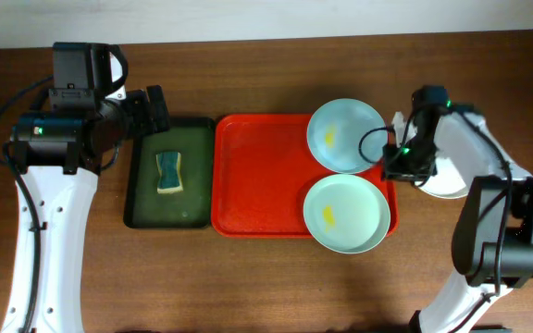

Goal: Clean dirty plates on tray and stack at the side
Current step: 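Release the white plate and move the right gripper back, then grasp the lower light green plate and drag it to tray center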

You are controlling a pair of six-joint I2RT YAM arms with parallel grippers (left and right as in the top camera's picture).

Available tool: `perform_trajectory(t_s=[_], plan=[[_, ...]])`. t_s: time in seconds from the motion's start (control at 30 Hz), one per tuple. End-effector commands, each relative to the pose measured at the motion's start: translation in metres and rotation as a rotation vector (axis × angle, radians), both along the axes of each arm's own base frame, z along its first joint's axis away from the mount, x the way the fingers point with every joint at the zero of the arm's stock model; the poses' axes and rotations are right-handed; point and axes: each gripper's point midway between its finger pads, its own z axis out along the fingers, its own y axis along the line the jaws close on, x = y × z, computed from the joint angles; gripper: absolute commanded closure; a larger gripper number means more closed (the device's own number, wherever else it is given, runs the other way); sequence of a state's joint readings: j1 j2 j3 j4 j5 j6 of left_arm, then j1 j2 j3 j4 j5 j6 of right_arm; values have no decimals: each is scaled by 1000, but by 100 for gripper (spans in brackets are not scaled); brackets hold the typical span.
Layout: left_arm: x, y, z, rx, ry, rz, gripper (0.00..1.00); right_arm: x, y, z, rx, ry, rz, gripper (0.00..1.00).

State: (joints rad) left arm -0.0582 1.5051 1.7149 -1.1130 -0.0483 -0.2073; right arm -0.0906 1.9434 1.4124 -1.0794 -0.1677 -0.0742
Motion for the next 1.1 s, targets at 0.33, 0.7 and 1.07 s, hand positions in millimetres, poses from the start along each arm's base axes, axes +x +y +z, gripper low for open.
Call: perform_trajectory(t_s=[0.33, 0.7, 1.07], plan=[[1, 1, 2, -16, -8, 15, 1, -30, 20, 83, 103, 144, -8, 2], [1, 1, 2, -16, -8, 15, 1, -29, 20, 83, 103, 140, -8, 2], [1, 1, 2, -16, -8, 15, 0, -11, 29, 83, 161, 68, -21, 55]])
